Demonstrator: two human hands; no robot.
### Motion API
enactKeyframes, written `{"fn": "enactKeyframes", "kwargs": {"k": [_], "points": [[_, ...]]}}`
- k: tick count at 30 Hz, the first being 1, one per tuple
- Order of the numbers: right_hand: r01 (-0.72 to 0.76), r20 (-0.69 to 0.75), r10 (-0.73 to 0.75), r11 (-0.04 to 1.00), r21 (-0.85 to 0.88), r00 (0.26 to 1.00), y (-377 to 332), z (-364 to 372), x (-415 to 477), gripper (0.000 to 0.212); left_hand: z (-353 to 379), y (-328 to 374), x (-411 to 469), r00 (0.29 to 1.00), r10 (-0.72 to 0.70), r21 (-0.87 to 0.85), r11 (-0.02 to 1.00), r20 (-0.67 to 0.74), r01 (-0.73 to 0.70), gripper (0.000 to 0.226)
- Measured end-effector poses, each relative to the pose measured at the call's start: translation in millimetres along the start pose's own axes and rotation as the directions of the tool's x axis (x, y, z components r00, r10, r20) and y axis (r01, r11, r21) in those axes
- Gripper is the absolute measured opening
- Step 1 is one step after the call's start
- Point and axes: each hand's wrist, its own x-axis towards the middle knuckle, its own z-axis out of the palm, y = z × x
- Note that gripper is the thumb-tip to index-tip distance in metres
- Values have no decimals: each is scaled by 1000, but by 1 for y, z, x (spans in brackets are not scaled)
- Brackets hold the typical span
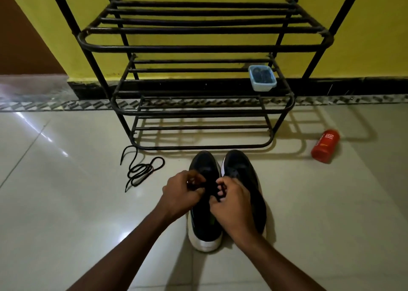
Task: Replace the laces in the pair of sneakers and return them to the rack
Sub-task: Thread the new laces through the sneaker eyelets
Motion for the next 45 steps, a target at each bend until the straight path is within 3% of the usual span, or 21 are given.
{"fn": "enactKeyframes", "kwargs": {"k": [4,9,15,20,24,33,37,41,45], "points": [[10,-89,-13,999,-31,996,0,6,-8,40,2,2,-2,998,55,63,997,-13,-54,33],[88,-161,-94,995,-41,983,5,19,-18,38,9,-4,-6,989,121,-43,991,-86,-125,23],[159,-232,-176,983,-88,957,9,28,-26,39,13,-10,-5,994,58,-165,984,-91,-73,23],[161,-205,-176,983,-85,963,12,27,-22,41,10,-6,1,973,231,125,966,-32,-225,27],[155,-210,-168,985,-79,963,14,30,-21,41,8,5,15,978,206,188,962,-17,-199,10],[170,-240,-200,975,-143,950,16,35,-23,43,12,13,31,974,166,466,857,154,-219,23],[132,-268,-174,977,-170,948,13,39,-27,48,19,-2,17,970,236,199,950,56,-242,11],[117,-268,-182,964,-239,946,10,40,-27,52,26,-18,6,976,194,-27,980,-96,-197,13],[115,-256,-181,960,-254,950,12,38,-26,47,16,-19,5,991,133,-128,982,-27,-136,14]]}}
